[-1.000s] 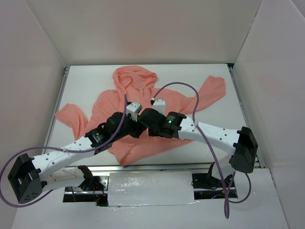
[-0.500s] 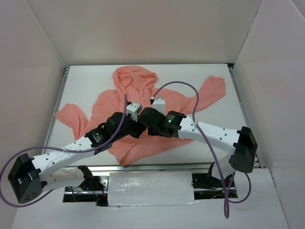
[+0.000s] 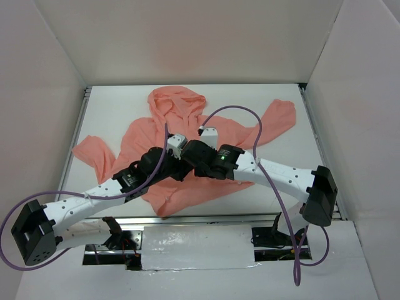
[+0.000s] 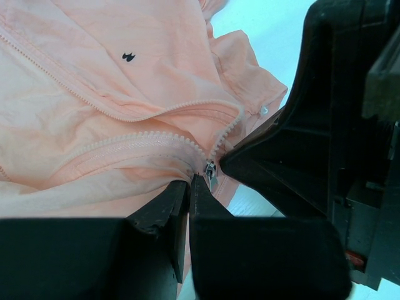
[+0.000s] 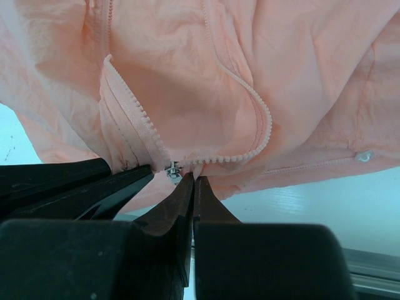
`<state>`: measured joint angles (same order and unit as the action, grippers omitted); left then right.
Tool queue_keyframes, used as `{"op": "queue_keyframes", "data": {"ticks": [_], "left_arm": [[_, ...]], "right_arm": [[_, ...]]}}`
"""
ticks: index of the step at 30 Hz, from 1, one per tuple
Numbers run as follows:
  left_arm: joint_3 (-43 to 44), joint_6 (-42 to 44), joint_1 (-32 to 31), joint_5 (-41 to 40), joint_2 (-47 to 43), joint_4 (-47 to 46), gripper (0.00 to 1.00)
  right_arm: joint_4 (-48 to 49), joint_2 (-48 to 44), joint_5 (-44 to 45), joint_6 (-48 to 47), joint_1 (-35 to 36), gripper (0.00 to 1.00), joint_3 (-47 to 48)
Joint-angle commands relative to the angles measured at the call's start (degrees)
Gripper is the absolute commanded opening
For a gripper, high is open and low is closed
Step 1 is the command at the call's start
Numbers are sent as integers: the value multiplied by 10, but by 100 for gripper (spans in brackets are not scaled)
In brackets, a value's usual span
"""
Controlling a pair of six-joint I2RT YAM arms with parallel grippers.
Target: Zip up the jacket
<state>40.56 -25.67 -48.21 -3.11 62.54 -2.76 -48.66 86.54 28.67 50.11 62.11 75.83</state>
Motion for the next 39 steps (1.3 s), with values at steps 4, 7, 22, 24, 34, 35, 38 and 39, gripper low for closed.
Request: {"op": "queue_keyframes", "data": {"ticks": [4, 7, 22, 24, 34, 35, 38, 39], "left_arm": [[-9, 1, -4, 11, -1, -43, 0], [-14, 1, -5, 14, -4, -47, 0], [-39, 9, -5, 50, -13, -60, 0], [-44, 11, -5, 64, -16, -65, 0], [-71, 16, -5, 107, -28, -89, 0], [-74, 15, -5, 111, -29, -92, 0], [-85, 12, -5, 119, -26, -94, 0], [-89, 10, -5, 122, -25, -97, 0]], "right_arm": [[-17, 9, 19, 17, 5, 0, 35], [-21, 11, 19, 22, 5, 0, 39], [12, -37, 10, 24, -12, 0, 14], [20, -36, 5, 18, -17, 0, 9], [95, -54, -79, -69, -45, 0, -43], [97, -54, -81, -72, -45, 0, -48], [122, -63, -106, -91, -45, 0, -77], [132, -66, -115, -103, -45, 0, -86]]}}
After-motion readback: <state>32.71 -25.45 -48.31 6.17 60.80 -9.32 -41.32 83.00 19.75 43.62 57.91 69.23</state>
